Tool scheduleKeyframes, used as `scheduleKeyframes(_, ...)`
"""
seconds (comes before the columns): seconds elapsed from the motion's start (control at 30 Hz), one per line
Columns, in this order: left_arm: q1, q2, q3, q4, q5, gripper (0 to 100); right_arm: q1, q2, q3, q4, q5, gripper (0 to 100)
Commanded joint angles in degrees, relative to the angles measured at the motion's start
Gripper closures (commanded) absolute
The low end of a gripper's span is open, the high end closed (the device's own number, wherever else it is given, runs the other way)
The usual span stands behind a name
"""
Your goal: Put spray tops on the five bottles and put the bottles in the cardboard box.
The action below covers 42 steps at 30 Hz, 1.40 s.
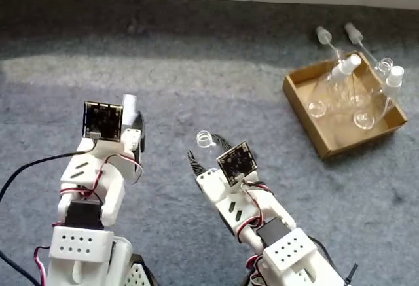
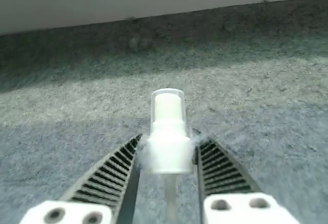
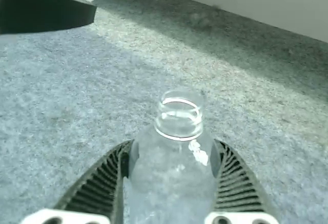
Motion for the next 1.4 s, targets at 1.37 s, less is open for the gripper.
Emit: scheduleKeyframes(1.37,2.0,68.3,-23.8,-3.6,-3.3,95,-0.4,-1.1,-0.5,-1.5,-0.3,90.3)
